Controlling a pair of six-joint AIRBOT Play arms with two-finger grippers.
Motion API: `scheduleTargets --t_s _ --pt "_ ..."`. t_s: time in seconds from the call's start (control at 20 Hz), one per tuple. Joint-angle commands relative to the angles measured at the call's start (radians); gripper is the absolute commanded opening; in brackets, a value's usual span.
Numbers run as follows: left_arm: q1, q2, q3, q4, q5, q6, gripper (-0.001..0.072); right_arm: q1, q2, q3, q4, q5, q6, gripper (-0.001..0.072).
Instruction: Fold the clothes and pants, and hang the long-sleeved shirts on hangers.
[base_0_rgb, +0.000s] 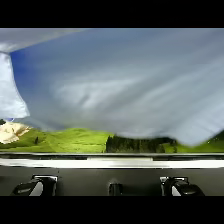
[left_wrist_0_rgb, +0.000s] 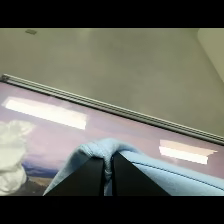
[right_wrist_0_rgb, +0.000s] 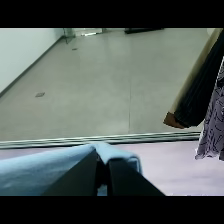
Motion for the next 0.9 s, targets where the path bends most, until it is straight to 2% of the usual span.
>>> scheduleTargets --t_s 0.0,0.15,0.35,0.4,0.6,0.85 --pt "0.0 -0.003 0.001 0.049 -0.008 -0.019 0.0016 0.001 -0.028 0.003 -0.012 0.013 0.042 0.0039" --pt "-0.001 -0.113 0.0 -0.01 -0.008 0.019 0.0016 0.001 -0.152 0.001 -0.012 0.103 0.072 0.004" --pt "-0.047 -0.389 0.0 -0.065 -0.043 0.138 0.0016 0.001 -0.367 -0.148 -0.032 0.186 0.08 0.0039" --pt "-0.071 -0.479 0.0 -0.065 -0.044 0.143 0.0016 0.0 -0.43 -0.196 -0.039 0.179 0.079 0.0038" --pt "-0.146 -0.835 0.0 -0.039 0.035 0.142 0.0016 -0.002 -0.677 -0.3 -0.039 0.051 0.087 0.0039" --pt "-0.191 -1.144 0.003 -0.039 0.297 0.139 0.0017 -0.064 -0.947 -0.3 0.031 -0.166 0.128 0.0039"
